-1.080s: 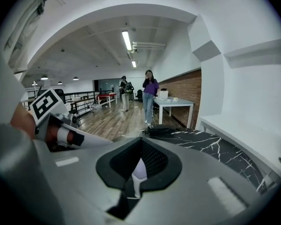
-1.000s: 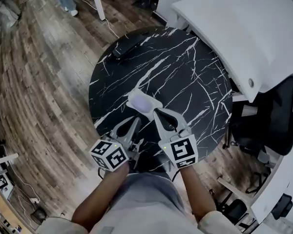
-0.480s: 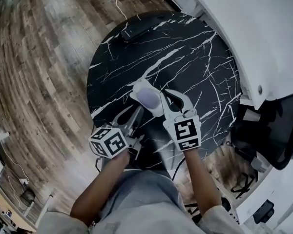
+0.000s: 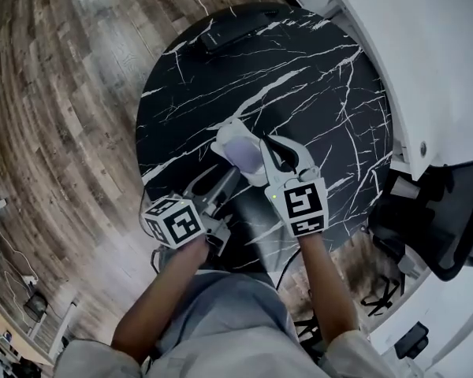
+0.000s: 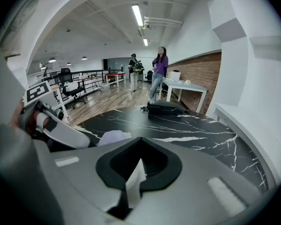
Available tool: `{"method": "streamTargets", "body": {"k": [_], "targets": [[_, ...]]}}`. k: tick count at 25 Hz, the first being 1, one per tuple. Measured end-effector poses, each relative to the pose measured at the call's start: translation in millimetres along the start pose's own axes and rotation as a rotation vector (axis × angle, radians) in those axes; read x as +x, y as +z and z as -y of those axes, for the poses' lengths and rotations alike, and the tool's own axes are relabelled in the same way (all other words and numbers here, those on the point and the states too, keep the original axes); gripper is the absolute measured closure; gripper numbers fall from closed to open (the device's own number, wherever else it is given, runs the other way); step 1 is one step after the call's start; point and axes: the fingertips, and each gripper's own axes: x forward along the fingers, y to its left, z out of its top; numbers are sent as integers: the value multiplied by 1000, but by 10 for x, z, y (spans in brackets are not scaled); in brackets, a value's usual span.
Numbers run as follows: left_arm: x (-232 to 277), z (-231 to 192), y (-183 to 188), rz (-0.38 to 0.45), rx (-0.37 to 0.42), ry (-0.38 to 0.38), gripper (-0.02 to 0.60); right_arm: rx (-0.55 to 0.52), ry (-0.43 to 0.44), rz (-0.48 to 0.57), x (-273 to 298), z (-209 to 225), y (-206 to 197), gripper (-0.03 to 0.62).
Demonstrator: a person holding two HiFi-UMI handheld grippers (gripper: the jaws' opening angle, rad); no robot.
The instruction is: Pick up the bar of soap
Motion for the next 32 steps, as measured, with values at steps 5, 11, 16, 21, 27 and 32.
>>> {"method": "streamTargets", "body": {"k": [5, 11, 16, 21, 27, 32], "targets": [[61, 45, 8, -6, -10, -36, 405, -5, 11, -42, 88, 19, -81, 592], [106, 4, 2, -20, -18, -45, 405, -17, 39, -97, 197, 7, -198, 592], [215, 38, 5, -33, -19, -75, 405, -20, 58, -119, 242, 5, -245, 594], [300, 78, 27, -26, -19, -93, 407, -6, 74, -125, 244, -19, -258, 594], [383, 151, 62, -39, 11, -113, 408, -15, 91, -138, 254, -80, -272, 594], [391, 115, 63, -42, 26, -105, 464, -19, 96, -139, 247, -87, -276, 594]]}}
